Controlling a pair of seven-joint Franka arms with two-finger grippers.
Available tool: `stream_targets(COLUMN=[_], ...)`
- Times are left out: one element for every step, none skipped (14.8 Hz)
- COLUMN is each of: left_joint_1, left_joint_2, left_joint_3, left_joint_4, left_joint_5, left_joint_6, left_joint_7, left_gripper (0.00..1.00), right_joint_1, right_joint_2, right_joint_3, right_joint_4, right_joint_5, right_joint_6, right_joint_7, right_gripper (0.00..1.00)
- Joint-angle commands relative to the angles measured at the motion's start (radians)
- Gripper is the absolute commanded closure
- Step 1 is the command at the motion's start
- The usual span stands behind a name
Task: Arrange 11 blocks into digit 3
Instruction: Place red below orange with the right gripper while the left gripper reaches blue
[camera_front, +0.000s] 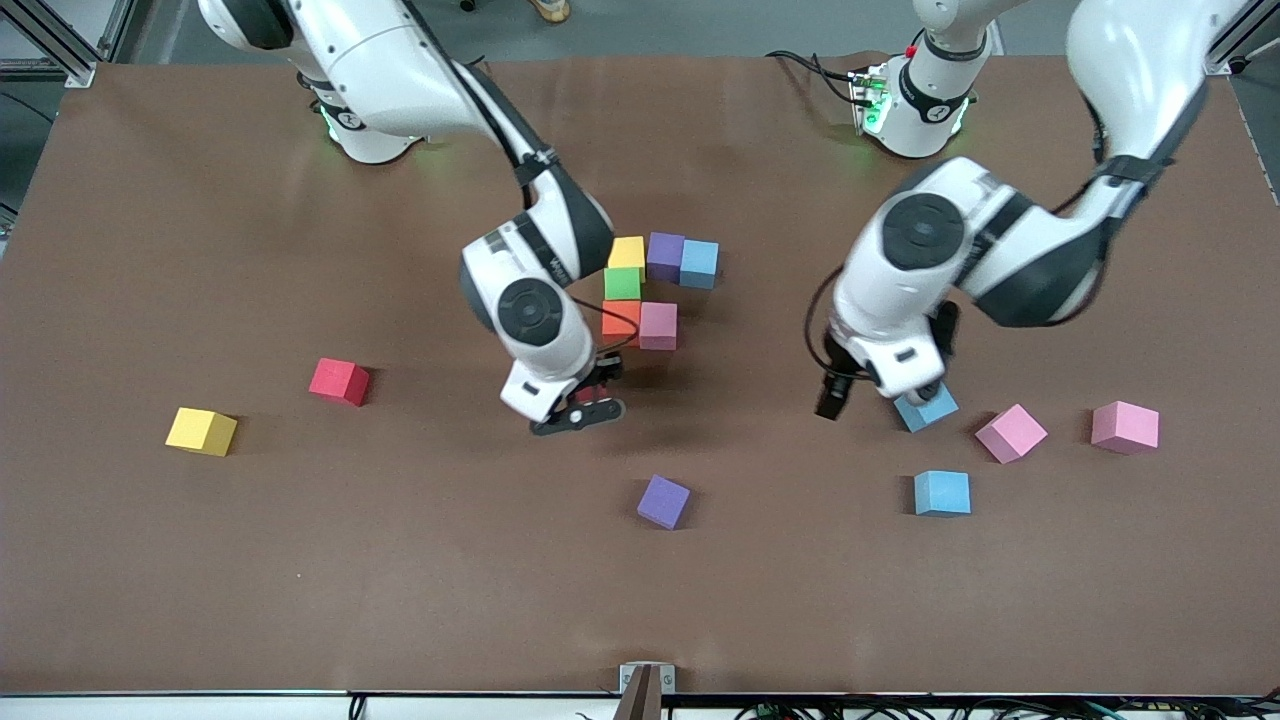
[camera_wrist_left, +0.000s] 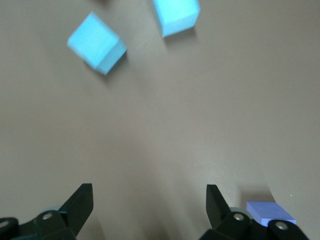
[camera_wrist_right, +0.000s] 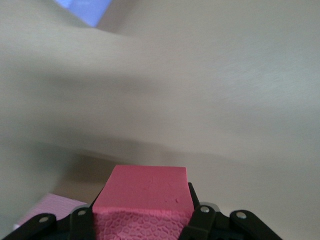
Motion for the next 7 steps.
stream_targets(left_joint_1=[0.057,0.071,0.073,0.077,0.092,0.108,0.109], left_joint_2=[0.009,0.011,0.011,0.011,0.009,0.006,0.005], left_joint_3=[-0.017,-0.015,-0.014,-0.011,-0.011,-0.014,-0.011], left_joint_4=[0.07,0.098,0.121,0.126,0.126,0.129,0.143], left_joint_5=[-0.042,-0.042,-0.042,-0.039,-0.031,-0.024,-0.013], left_joint_6=[-0.073,-0.11,-0.143,-0.167,-0.191,-0.235,-0.265], left_joint_7=[0.231,0.291,0.35,0.425,0.511,0.638,0.778], left_gripper=[0.01,0.01,0.01,0.01,0.01,0.01,0.01], right_joint_1=[0.026,0.029,0.034,0.034,0.034,0.034,0.036], right_joint_2=[0.032,0.045,0.055,0.065,0.069,0.075,0.078], right_joint_3=[-0.006,-0.006,-0.006,-0.006,-0.005,-0.005,-0.005], right_joint_4=[-0.01,-0.01,-0.01,-0.01,-0.01,-0.01,-0.012], right_joint_5=[0.014,0.015,0.015,0.017,0.018,0.02,0.02], right_joint_6=[0.055,0.069,0.08,0.085,0.088,0.092,0.094], right_joint_7=[0.08,0.08,0.082,0.082,0.083,0.082,0.083], right_gripper=[0.75,0.75,0.75,0.75,0.75,0.75,0.75])
